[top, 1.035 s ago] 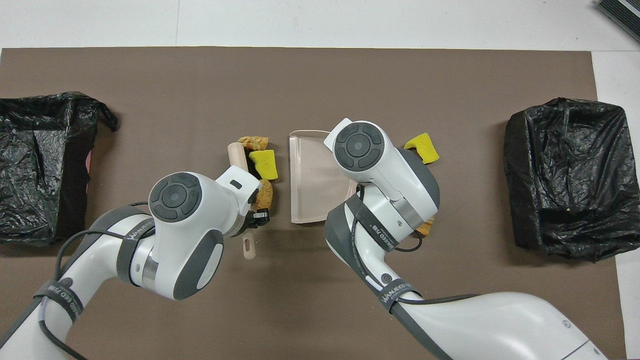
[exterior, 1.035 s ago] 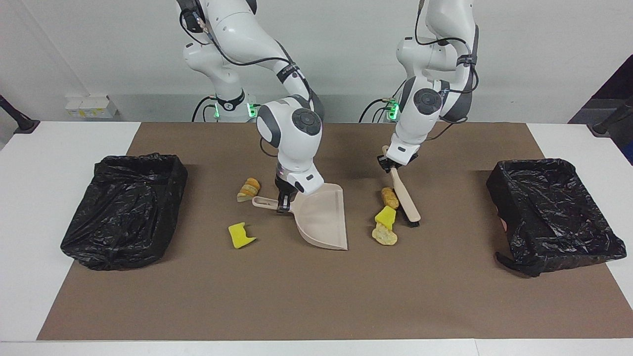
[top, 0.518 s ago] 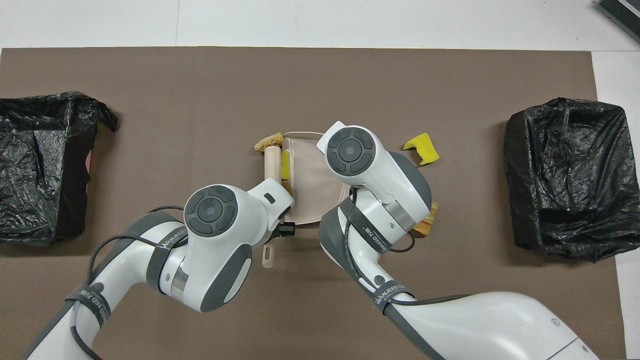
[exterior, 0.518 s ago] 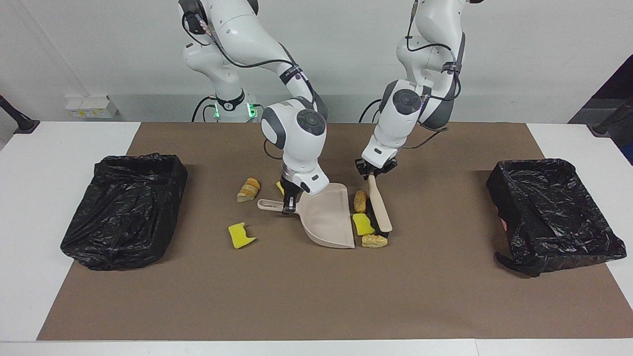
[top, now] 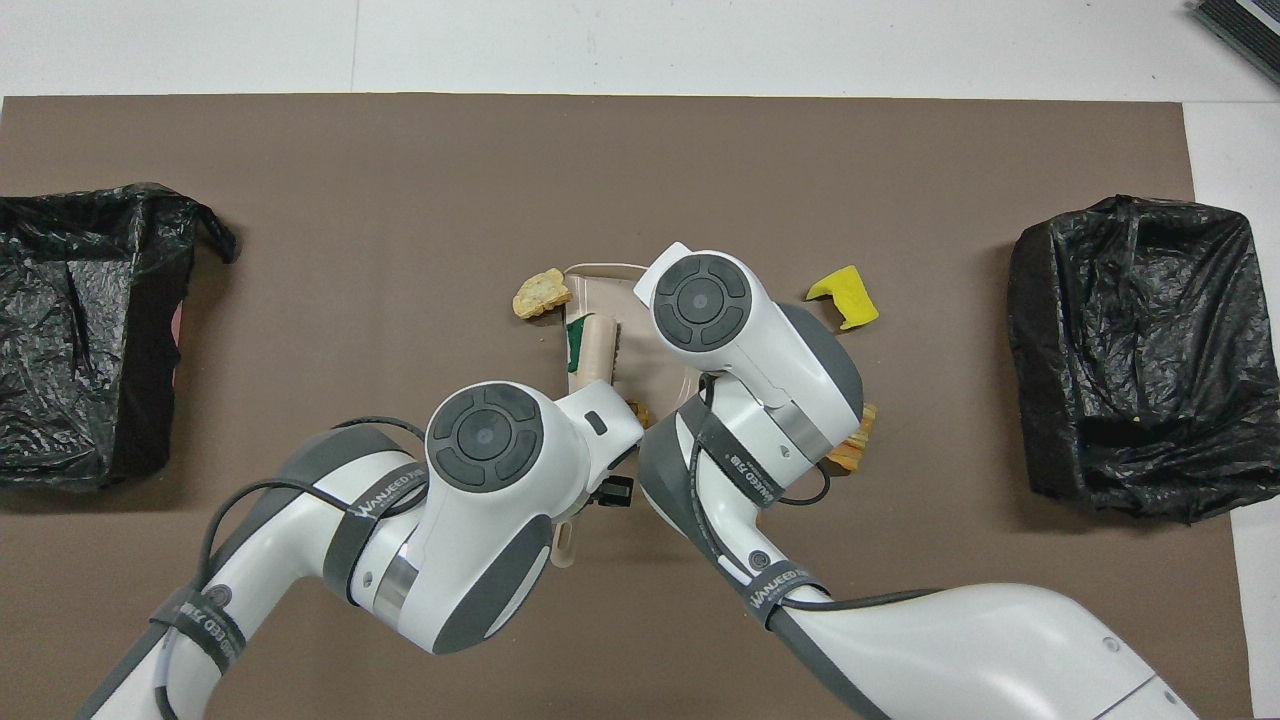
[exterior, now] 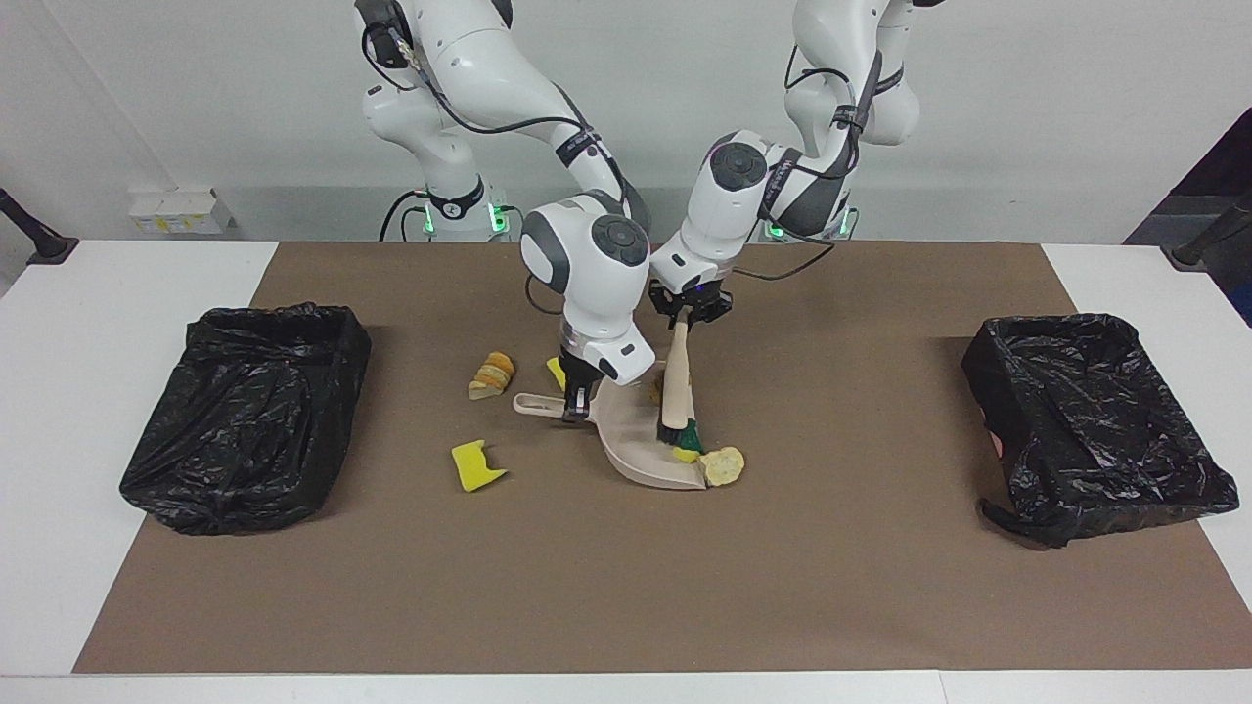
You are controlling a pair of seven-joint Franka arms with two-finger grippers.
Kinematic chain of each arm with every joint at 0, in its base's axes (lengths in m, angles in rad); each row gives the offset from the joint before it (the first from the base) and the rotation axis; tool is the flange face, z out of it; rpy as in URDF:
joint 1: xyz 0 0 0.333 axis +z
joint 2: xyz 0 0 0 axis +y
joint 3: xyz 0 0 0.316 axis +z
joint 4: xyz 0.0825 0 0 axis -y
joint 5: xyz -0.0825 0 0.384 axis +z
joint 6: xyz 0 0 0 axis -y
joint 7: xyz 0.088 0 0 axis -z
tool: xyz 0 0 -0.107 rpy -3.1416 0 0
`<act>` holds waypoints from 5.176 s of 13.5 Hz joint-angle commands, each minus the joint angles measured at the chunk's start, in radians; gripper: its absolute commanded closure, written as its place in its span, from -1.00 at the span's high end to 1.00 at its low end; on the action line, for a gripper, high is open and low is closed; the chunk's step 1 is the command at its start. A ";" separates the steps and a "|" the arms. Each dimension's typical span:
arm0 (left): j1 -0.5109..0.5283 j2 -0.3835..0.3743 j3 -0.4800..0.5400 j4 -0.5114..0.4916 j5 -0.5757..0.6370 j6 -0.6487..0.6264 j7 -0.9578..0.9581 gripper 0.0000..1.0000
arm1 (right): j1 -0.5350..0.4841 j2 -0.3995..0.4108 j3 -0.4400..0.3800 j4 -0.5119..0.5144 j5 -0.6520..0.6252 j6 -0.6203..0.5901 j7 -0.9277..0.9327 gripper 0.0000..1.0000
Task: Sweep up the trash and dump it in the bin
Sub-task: 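Sweep bread and sponge into the dustpan with the left gripper's brush, then carry the dustpan to the black bag and tip it with the right gripper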
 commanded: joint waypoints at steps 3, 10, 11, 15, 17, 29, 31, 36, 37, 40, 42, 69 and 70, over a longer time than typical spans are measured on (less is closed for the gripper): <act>0.116 0.008 0.007 0.058 0.088 -0.084 0.044 -1.00 | -0.002 0.016 0.007 0.005 -0.012 -0.007 0.018 -1.00; 0.273 0.167 0.007 0.238 0.223 -0.054 0.346 -1.00 | 0.000 0.016 0.007 0.003 -0.011 -0.010 0.024 -1.00; 0.270 0.190 0.007 0.242 0.257 -0.042 0.347 -1.00 | 0.000 0.016 0.007 0.003 -0.011 -0.012 0.024 -1.00; 0.245 0.189 -0.006 0.203 0.250 -0.055 0.396 -1.00 | 0.000 0.016 0.007 0.001 -0.011 -0.021 0.024 -1.00; 0.205 0.146 -0.006 0.135 0.231 -0.074 0.397 -1.00 | 0.000 0.016 0.007 0.001 -0.011 -0.019 0.024 -1.00; 0.172 0.010 -0.001 0.090 -0.166 -0.103 0.334 -1.00 | 0.000 0.015 0.007 0.000 -0.009 -0.024 0.024 -1.00; 0.181 -0.038 0.003 0.093 -0.165 -0.115 0.317 -1.00 | 0.000 0.015 0.007 0.005 -0.008 -0.039 0.024 -1.00; 0.188 -0.155 0.007 0.145 0.011 -0.325 0.135 -1.00 | -0.018 -0.020 0.007 0.026 0.005 -0.094 0.018 -1.00; 0.178 -0.175 0.005 0.140 0.032 -0.369 0.080 -1.00 | -0.028 -0.039 0.005 0.028 0.006 -0.104 0.012 -1.00; 0.103 -0.265 -0.006 0.078 0.050 -0.505 -0.056 -1.00 | -0.096 -0.108 0.005 0.028 0.041 -0.156 -0.071 -1.00; 0.026 -0.390 -0.009 -0.086 0.049 -0.430 -0.138 -1.00 | -0.162 -0.146 0.005 0.028 0.075 -0.187 -0.184 -1.00; -0.177 -0.235 -0.009 -0.430 0.029 0.165 -0.339 -1.00 | -0.704 -0.246 -0.024 -0.009 -0.811 -0.068 -0.475 -1.00; -0.177 -0.236 -0.009 -0.430 0.029 0.165 -0.337 -1.00 | -0.703 -0.249 -0.024 -0.008 -0.843 -0.078 -0.476 -1.00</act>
